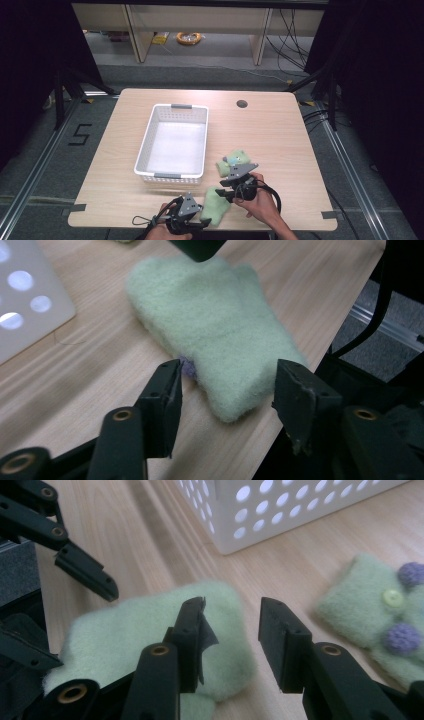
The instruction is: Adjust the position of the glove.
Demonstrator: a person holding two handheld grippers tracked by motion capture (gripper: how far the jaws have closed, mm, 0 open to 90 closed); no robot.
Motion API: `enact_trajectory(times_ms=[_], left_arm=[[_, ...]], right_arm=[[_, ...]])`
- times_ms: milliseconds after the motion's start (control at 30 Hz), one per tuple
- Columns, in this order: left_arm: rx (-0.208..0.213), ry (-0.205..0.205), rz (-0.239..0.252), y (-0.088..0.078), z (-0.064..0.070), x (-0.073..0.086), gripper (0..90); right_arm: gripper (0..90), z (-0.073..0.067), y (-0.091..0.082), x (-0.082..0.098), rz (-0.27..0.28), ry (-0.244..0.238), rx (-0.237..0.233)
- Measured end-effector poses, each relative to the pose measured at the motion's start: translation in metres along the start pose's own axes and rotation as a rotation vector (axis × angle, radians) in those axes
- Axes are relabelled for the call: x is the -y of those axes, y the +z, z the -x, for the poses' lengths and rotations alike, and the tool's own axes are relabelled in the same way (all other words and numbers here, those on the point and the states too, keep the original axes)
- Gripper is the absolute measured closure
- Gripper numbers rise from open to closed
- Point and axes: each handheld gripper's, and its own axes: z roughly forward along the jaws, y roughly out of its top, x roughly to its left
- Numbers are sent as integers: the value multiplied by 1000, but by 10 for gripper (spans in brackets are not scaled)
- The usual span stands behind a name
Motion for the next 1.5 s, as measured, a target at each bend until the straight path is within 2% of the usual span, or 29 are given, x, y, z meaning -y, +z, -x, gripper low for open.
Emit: enact_trajectory(times_ms=[100,133,233,300,333,367,433,500,567,600,633,667,733,767,800,833,867,933,1033,1067,1100,1133,1167,1200,1233,1333,1400,1433,1500], left_arm=[[1,15,-20,2,2,0,570],[3,32,-23,1,3,0,602],[-4,15,-26,1,3,0,694],[-5,13,-39,1,1,1,738],[9,0,-39,1,-1,1,755],[9,0,-39,1,-1,1,769],[11,17,-34,-1,-2,0,788],[14,23,-35,-1,-2,0,798],[17,26,-23,-2,-3,-1,804],[8,15,-29,-3,-4,-1,805],[27,-5,-11,-5,-3,-2,806],[27,-5,-11,-5,-3,-2,806],[18,7,-11,-9,-5,-5,806],[20,23,7,-11,-6,-8,807],[5,26,16,-14,-8,-14,808],[5,26,16,-14,-8,-14,808],[11,45,23,-15,-10,-17,808],[39,33,39,-12,-14,-26,808],[46,30,28,-8,-16,-30,808],[43,41,21,-4,-19,-34,808],[66,55,25,1,-21,-38,809],[66,55,25,1,-21,-38,808],[90,46,21,4,-22,-39,809],[88,66,8,7,-25,-41,809],[95,66,-4,13,-29,-41,809],[95,51,-9,17,-31,-41,809],[102,75,-20,20,-30,-41,808],[96,70,-28,21,-29,-40,808],[84,96,-35,23,-28,-41,805]], right_arm=[[663,3,5,0,-43,11,-15],[672,3,7,1,-57,25,-20],[705,2,10,3,-54,37,-24],[731,3,9,3,-74,36,-27],[757,5,10,4,-74,50,-45],[757,5,10,4,-74,50,-45],[827,6,11,6,-59,58,-58],[845,7,12,6,-50,36,-67],[864,5,7,6,-56,67,-59],[865,5,5,6,-44,61,-54],[865,4,2,6,-30,54,-50],[865,4,2,6,-30,54,-50],[866,1,-7,6,-7,65,-39],[866,-2,-13,7,-6,68,-38],[867,-3,-24,11,25,72,-26],[867,-3,-24,11,25,72,-26],[867,-3,-28,13,42,80,-15],[867,-5,-43,20,81,92,-17],[868,-7,-53,26,88,122,10],[868,-8,-56,29,88,128,20],[869,-9,-58,36,103,143,24],[869,-9,-59,39,90,145,18],[869,-10,-60,42,92,148,28],[870,-10,-60,44,83,151,20],[869,-11,-62,47,79,170,23],[869,-11,-61,51,73,178,28],[869,-11,-58,56,56,193,21],[869,-11,-56,58,48,194,19],[869,-10,-50,63,19,210,21]])
